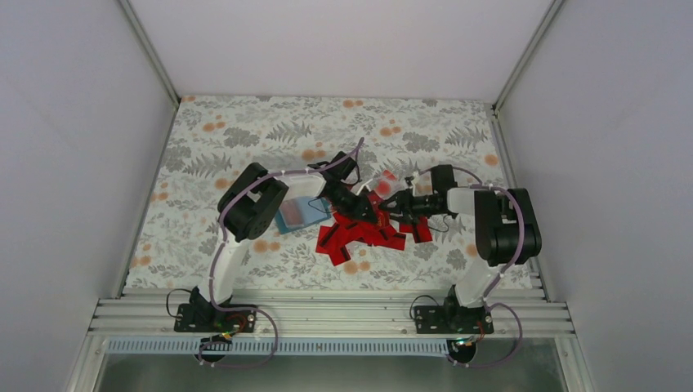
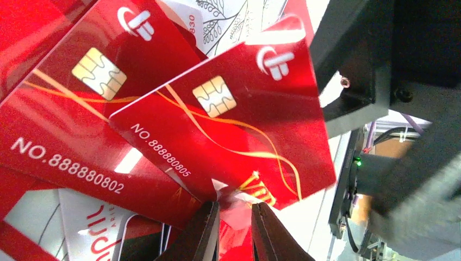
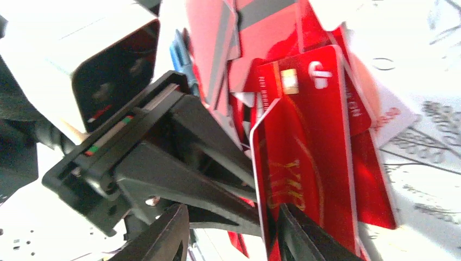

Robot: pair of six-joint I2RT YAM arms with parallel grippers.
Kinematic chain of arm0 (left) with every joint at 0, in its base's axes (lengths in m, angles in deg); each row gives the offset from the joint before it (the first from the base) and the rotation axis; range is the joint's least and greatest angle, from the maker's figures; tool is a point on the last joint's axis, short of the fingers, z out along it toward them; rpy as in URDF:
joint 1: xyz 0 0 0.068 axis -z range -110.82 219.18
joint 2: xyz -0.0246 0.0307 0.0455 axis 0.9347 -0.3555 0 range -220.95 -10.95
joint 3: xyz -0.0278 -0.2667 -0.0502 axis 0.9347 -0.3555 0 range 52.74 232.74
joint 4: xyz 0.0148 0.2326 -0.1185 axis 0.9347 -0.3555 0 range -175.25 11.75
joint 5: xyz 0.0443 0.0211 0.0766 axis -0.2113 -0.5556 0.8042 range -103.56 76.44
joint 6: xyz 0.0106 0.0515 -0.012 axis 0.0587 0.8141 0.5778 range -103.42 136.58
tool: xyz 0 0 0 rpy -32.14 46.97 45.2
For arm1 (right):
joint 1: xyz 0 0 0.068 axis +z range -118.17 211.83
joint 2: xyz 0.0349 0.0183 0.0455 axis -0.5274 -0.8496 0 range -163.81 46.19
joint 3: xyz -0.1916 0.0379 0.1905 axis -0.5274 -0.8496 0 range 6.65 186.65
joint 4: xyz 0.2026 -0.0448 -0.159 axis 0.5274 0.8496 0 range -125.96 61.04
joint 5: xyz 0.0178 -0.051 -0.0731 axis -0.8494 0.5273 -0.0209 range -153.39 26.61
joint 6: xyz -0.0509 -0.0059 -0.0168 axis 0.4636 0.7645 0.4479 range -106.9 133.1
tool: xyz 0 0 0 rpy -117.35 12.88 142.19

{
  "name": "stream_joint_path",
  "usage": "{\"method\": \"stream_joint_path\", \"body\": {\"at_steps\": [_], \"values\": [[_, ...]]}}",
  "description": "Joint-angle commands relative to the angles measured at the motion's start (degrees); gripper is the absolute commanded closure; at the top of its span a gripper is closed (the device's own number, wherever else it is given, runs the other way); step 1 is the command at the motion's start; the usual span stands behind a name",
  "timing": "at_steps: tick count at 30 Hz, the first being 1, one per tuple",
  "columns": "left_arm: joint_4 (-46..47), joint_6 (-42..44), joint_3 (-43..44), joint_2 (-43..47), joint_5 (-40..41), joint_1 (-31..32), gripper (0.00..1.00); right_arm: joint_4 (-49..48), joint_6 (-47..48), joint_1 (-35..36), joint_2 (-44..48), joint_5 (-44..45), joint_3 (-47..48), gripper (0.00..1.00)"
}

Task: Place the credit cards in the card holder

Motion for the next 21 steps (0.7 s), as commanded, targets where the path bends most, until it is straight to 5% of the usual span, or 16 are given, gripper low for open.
{"method": "stream_joint_path", "body": {"at_steps": [1,5,12,21], "values": [[-3.58,-0.18,-2.5,-2.42,2.81,-0.46,0.83,3.91,2.79,-0.09,-1.83,4.0,1.43,0.6],[-3.32,-0.32,-2.64,-2.28,2.71,-0.5,0.83,4.22,2.86,-0.03,-2.16,5.59,1.02,0.67],[-3.31,-0.41,-1.48,-2.4,1.8,-0.67,0.83,2.62,3.03,-0.02,-3.48,4.51,0.39,0.95],[-0.42,-2.41,-4.61,1.78,0.74,-2.26,0.8,0.52,3.31,-0.05,-3.24,0.95,-0.78,0.96]]}}
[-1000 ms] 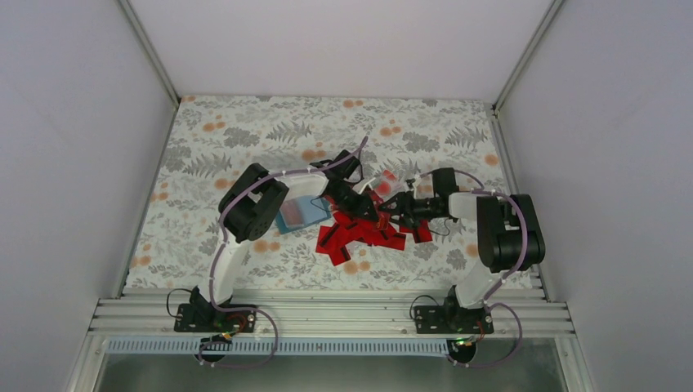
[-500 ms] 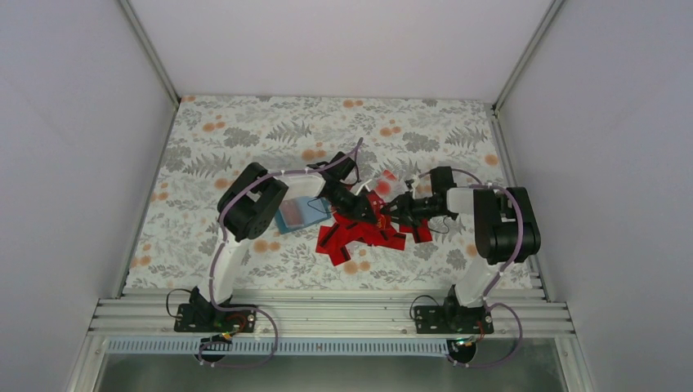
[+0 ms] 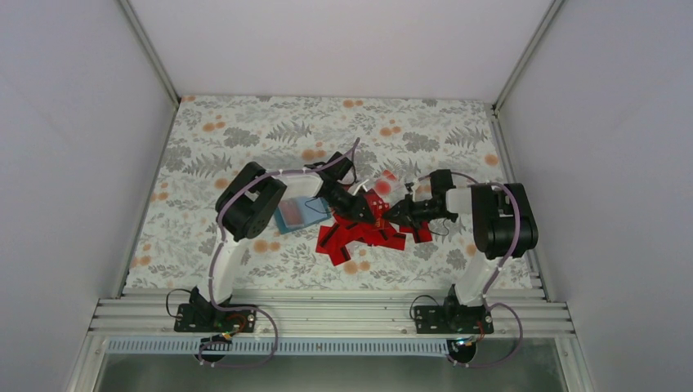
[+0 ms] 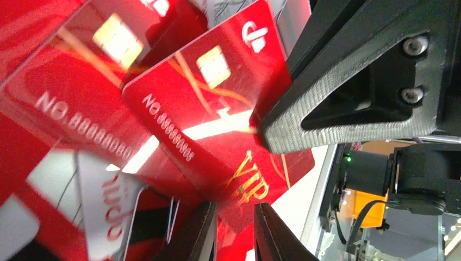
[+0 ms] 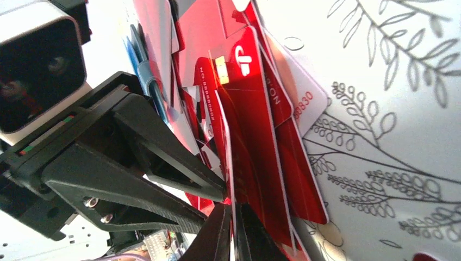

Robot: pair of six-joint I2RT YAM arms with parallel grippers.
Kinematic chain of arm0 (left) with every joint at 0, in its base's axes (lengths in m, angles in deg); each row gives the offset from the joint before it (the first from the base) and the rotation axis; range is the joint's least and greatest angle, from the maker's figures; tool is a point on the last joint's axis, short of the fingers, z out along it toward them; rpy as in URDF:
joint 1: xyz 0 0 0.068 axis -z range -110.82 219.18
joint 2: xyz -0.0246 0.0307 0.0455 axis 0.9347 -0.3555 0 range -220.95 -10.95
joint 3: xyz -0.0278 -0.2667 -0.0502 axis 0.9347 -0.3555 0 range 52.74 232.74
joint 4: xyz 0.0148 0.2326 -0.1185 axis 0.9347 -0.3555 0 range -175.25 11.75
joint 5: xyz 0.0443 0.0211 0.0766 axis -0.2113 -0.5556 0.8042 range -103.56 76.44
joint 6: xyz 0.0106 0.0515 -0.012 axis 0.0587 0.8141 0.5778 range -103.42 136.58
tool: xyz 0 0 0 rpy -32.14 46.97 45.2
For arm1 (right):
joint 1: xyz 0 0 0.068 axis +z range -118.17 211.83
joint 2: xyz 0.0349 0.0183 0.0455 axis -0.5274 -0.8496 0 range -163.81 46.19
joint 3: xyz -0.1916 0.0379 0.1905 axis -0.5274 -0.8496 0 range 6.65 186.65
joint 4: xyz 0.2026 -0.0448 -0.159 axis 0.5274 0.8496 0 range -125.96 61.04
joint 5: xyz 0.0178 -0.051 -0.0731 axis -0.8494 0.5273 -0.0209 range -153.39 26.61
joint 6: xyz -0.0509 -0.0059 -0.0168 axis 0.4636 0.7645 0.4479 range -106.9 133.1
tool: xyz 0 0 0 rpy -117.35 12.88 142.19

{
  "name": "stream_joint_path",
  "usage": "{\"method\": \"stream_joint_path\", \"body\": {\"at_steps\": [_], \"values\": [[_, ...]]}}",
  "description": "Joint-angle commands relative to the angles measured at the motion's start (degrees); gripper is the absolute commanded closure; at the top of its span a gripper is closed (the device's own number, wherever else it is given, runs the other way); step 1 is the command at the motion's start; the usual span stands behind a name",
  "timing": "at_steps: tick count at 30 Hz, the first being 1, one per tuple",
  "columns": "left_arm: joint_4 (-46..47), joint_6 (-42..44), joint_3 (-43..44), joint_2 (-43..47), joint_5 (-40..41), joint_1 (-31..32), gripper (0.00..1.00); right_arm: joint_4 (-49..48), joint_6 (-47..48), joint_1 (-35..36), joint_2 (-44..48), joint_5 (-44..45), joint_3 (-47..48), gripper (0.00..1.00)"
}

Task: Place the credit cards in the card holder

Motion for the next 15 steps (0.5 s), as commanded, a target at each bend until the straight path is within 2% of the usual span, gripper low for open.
{"method": "stream_joint_path", "body": {"at_steps": [1,9,12,15], "values": [[-1.03,-1.48,-3.63,2.93,3.53,-1.45,0.79,-1.65,0.85,0.14,1.22,-3.05,-0.6,0.96],[-6.63,-0.03,-6.06,17.27,10.04,-4.03,0.61,-2.52,0.52,0.1,3.52,-9.13,0.28,0.96],[-7.31,-0.84,-8.38,23.0,11.65,-5.14,0.47,-2.7,-0.68,-0.04,5.58,-11.39,0.47,0.96],[-7.99,-2.3,-11.57,28.91,13.19,-6.03,0.28,-2.41,-2.44,-0.01,7.62,-12.64,1.33,0.96]]}}
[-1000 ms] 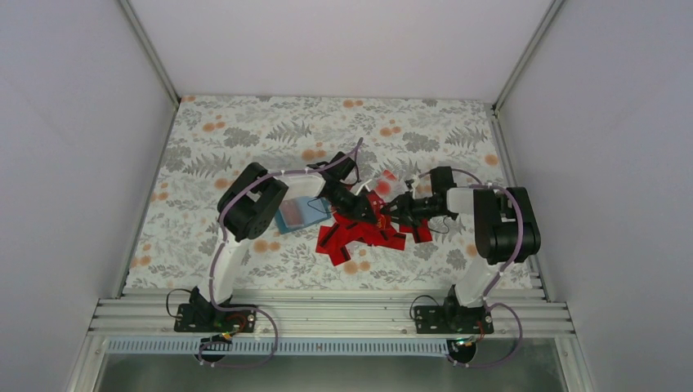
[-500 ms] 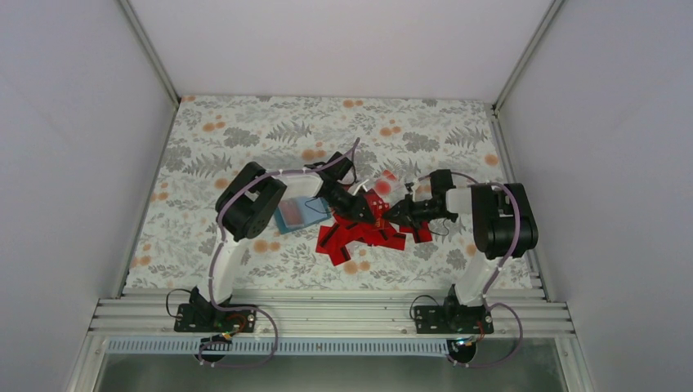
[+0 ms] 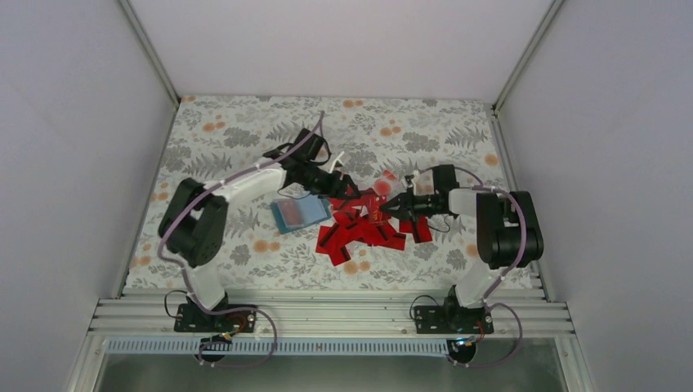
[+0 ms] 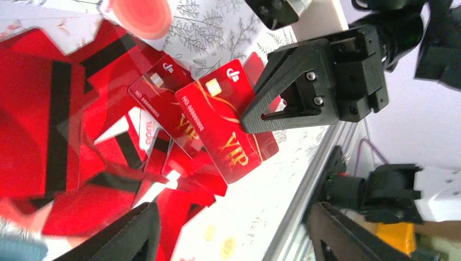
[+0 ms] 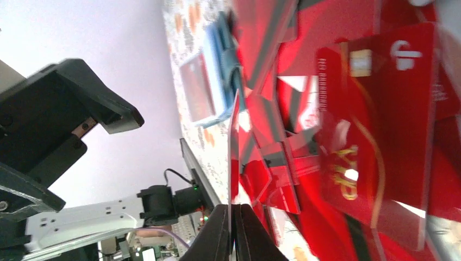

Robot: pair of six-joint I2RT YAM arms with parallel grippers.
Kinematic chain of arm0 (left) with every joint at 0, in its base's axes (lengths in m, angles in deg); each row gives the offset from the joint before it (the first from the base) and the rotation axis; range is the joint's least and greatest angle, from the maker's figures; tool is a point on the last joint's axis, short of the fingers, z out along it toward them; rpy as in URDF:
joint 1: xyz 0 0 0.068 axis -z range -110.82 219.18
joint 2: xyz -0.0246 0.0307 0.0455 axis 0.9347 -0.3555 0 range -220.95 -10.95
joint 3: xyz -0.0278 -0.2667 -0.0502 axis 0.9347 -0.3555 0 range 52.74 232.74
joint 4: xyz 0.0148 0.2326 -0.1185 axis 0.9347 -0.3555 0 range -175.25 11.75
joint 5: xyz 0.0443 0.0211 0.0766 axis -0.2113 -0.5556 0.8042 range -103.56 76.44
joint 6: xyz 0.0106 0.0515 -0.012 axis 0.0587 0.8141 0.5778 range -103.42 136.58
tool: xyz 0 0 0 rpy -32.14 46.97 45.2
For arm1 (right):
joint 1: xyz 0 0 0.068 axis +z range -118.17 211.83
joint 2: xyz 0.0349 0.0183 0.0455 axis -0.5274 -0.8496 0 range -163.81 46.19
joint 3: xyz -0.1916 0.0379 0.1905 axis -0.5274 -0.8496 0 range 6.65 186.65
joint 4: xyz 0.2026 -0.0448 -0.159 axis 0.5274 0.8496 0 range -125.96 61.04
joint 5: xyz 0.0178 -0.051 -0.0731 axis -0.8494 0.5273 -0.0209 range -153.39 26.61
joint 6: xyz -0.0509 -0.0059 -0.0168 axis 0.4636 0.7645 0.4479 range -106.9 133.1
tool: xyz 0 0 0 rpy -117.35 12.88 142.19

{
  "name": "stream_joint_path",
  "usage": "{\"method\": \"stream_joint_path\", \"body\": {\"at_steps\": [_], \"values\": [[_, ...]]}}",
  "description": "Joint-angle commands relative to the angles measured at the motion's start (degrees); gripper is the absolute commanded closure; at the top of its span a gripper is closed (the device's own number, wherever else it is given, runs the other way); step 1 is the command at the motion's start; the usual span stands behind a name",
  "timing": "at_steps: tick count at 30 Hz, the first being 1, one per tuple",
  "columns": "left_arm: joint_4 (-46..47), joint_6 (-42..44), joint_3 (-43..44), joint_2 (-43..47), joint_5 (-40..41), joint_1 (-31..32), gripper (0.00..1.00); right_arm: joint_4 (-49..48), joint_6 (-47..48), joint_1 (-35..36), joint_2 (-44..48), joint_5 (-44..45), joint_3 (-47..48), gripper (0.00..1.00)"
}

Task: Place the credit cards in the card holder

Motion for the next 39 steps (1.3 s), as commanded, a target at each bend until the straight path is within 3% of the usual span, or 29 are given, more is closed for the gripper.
{"method": "stream_joint_path", "body": {"at_steps": [1,5,10,14,18,29,39], "values": [[-2.32,-2.27,-4.85,8.62,3.68,-1.28,0.23,-0.27,-2.28,-0.04,3.79,-4.35,1.97,0.96],[-4.69,-3.42,-6.73,15.13,5.93,-3.47,0.15,2.37,-3.57,-0.04,7.32,-5.03,4.85,0.96],[-2.59,-4.15,-9.74,22.43,0.17,-5.15,0.13,4.12,-6.8,0.0,9.62,-6.35,8.85,0.96],[3.48,-7.59,-10.7,24.68,-5.68,-6.46,0.24,3.84,-11.25,0.78,11.79,-6.86,12.19,0.96],[14.72,-17.14,-11.57,26.37,-7.1,-6.87,0.25,-2.23,-20.58,1.13,14.8,-6.38,14.09,0.96],[39.46,-33.6,-9.66,22.81,-9.03,-6.85,0.28,0.12,-27.35,6.38,13.09,-9.59,28.89,0.96],[48.09,-39.14,-9.38,23.14,-6.18,-7.34,0.44,1.64,-27.81,10.83,10.38,-10.03,37.64,0.96]]}}
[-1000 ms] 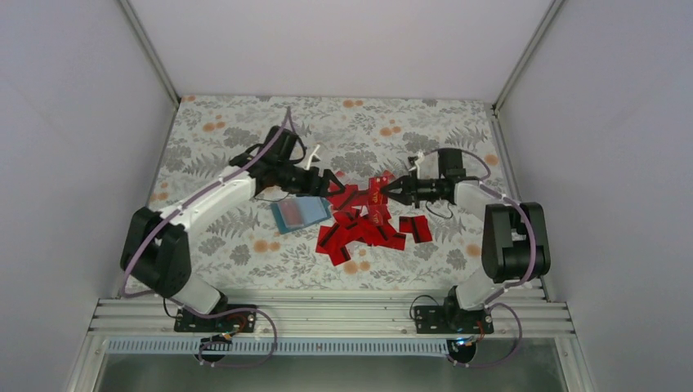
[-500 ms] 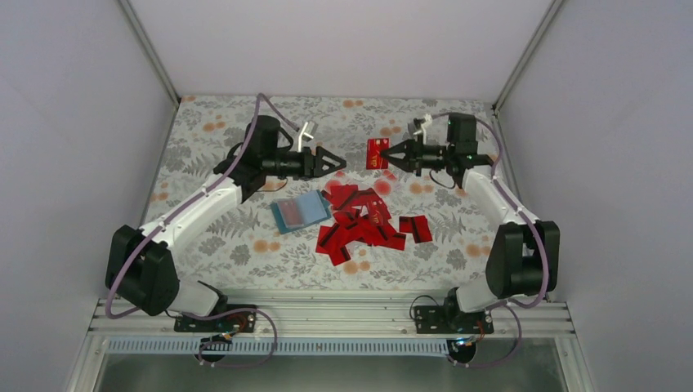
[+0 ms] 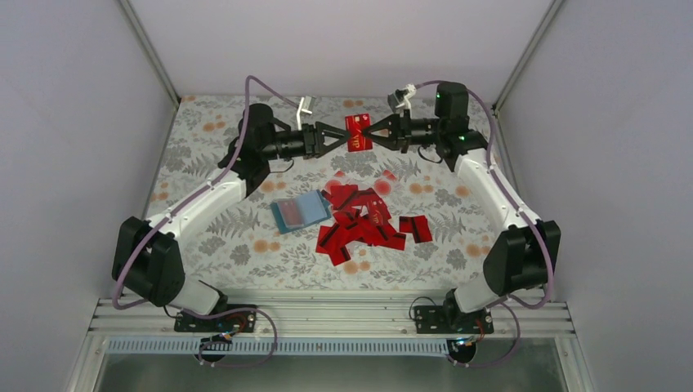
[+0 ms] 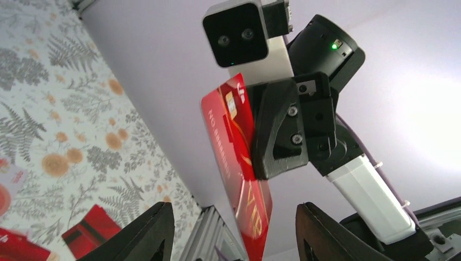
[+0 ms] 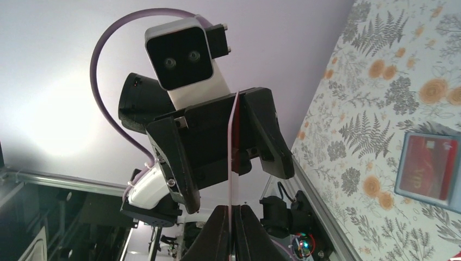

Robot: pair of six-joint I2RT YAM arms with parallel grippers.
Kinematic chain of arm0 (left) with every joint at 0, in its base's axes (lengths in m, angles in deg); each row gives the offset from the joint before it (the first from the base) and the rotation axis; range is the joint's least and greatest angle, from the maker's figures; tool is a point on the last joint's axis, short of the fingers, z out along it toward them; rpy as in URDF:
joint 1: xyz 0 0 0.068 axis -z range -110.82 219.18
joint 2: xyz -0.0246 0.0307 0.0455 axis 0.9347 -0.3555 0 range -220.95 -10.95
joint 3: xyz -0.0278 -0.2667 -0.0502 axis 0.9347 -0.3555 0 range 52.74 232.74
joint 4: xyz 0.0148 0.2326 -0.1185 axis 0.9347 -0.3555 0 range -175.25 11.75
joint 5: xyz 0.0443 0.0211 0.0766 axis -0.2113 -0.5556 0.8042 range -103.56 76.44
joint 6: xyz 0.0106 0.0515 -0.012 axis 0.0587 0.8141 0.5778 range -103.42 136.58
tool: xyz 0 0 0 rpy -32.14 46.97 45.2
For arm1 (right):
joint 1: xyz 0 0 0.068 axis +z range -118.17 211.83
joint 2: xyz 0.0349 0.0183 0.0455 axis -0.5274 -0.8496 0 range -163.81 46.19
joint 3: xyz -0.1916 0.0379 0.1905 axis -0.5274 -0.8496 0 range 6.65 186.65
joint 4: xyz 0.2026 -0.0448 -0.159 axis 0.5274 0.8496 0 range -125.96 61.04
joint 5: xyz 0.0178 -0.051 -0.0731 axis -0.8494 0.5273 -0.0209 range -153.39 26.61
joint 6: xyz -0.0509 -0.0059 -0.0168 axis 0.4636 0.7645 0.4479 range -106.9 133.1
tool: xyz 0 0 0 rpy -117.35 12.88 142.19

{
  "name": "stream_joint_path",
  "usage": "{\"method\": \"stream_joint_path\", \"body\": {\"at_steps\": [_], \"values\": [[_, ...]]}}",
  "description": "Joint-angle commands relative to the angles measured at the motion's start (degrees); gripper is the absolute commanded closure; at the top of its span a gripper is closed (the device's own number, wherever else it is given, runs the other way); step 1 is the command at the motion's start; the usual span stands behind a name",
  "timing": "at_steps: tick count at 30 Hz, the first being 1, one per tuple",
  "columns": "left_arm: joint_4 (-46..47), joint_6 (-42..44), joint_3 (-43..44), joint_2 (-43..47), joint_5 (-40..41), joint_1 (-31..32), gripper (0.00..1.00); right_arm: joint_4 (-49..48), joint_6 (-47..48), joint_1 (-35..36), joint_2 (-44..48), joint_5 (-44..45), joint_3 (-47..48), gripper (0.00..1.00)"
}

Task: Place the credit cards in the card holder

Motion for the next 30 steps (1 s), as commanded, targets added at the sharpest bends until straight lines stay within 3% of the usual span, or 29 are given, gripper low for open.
{"method": "stream_joint_path", "body": {"at_steps": [1,8,19,27,30], "values": [[8.0,-3.78,-0.4,1.25,0.88,-0.45,0.44,1.59,-0.47,2.35,-1.82,-1.56,3.13,0.96],[9.2,-4.53,-1.81,1.65,1.67,-0.46,0.61,2.24,0.45,3.35,-2.6,-2.14,4.64,0.96],[7.99,-4.84,-3.84,3.98,2.64,-0.48,0.76,2.58,1.24,4.09,-3.47,-2.25,5.35,0.96],[8.0,-5.28,-3.3,2.66,1.77,-0.39,0.81,2.49,1.69,5.1,-3.47,-2.35,5.43,0.96],[7.29,-5.19,-3.49,2.55,1.99,-0.37,0.93,2.48,1.93,5.2,-3.56,-2.41,5.48,0.96]]}}
